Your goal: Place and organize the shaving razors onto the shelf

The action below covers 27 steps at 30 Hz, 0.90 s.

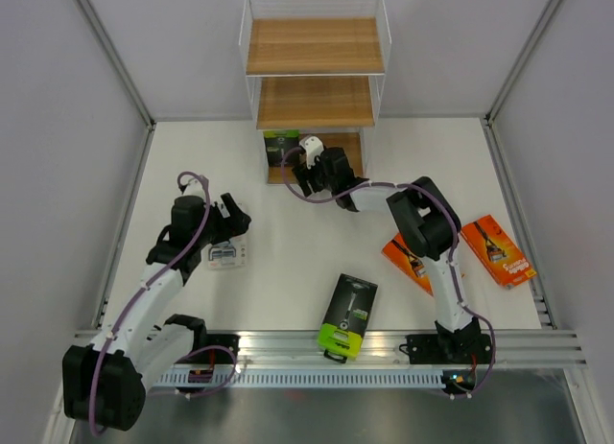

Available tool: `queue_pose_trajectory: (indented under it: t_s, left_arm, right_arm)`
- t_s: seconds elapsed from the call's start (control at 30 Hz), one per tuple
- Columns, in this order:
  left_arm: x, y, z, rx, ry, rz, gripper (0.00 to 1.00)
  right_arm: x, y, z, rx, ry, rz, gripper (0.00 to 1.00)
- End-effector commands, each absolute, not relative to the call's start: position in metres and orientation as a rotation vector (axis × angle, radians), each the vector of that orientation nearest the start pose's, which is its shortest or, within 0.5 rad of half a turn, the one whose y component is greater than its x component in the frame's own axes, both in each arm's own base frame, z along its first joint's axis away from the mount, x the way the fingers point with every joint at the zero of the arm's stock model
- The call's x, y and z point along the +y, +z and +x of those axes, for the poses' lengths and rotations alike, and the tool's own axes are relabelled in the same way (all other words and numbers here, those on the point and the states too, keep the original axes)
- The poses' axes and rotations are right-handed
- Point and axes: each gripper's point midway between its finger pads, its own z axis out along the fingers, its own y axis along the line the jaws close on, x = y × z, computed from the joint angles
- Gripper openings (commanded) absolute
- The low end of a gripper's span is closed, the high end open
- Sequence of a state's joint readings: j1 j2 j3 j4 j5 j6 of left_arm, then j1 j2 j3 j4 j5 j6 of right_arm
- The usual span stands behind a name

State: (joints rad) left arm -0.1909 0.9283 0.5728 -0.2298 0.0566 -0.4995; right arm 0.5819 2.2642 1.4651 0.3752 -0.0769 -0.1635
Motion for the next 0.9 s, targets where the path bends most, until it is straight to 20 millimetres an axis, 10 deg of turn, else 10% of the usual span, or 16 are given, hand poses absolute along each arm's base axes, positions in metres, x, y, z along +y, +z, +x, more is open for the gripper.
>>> queue_pose_trajectory:
  t_s: [0.0,0.53,0.87]
  left_arm:
    - [-0.092,0.145,0.292,2.12,-0.493,-0.241,0.93]
    - [-0.135,0.18,0.283,2.092,-0.745,-0.078,0.92]
    - [-0.235,0.157,0.21,2.239,-0.969,0.168,0.88]
  right_arm:
    - [0.344,0.089,0.496,1.806,0.451,-0.681,0.78]
    - [0.285,0.142,0.365,1.891,0.623,-0.567,0.77]
    - [0.2,0.138,0.242,2.206,0.631,-0.303,0.74]
